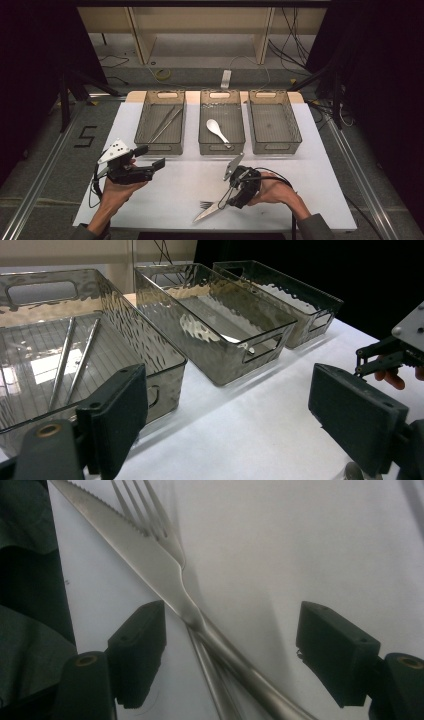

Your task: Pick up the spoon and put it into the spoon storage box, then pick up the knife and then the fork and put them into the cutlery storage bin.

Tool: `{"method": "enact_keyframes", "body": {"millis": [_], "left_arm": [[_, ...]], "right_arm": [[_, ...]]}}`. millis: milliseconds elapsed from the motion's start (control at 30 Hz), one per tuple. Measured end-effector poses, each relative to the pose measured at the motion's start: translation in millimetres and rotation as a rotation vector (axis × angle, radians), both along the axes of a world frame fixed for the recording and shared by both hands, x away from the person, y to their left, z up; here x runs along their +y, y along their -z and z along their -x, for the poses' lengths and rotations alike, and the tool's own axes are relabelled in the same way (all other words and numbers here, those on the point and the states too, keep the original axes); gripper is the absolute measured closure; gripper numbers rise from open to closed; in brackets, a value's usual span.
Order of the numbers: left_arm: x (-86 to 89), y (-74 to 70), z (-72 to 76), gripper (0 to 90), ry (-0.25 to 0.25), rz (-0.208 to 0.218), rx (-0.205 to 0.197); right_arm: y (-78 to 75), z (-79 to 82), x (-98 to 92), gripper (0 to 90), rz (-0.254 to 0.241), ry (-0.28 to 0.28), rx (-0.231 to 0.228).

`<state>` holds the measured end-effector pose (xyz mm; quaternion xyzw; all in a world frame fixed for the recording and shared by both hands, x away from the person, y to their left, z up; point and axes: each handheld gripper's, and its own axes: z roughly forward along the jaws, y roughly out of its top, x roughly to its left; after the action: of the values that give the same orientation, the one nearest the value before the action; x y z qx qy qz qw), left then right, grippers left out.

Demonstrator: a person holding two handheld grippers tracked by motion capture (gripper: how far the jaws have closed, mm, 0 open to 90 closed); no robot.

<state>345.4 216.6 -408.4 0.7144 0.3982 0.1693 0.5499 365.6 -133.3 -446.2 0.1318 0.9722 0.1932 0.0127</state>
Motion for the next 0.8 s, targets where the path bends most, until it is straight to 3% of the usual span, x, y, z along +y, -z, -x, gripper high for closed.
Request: {"method": "enact_keyframes", "body": {"millis": [100, 267, 367, 800], "left_arm": [[0.5, -0.1, 0.4, 15.7, -0.003, 0.0, -0.001], [0.7, -0.2, 0.3, 15.7, -0.003, 0.001, -0.001], [0.3, -0.2, 0.4, 15.7, -0.001, 0.0, 0.0], [0.7, -0.4, 0.9, 15.7, -0.003, 0.003, -0.003]], "right_arm": [[0.9, 2.4, 1.9, 30.0, 0.027, -0.003, 0.022], [4.9, 2.9, 2.8, 32.5, 0.029, -0.015, 0.023], [6.2, 2.9, 1.9, 33.9, 0.055, -0.037, 0.02], [12.1, 6.3, 2.3, 42.1, 0.076, -0.04, 0.042]]}}
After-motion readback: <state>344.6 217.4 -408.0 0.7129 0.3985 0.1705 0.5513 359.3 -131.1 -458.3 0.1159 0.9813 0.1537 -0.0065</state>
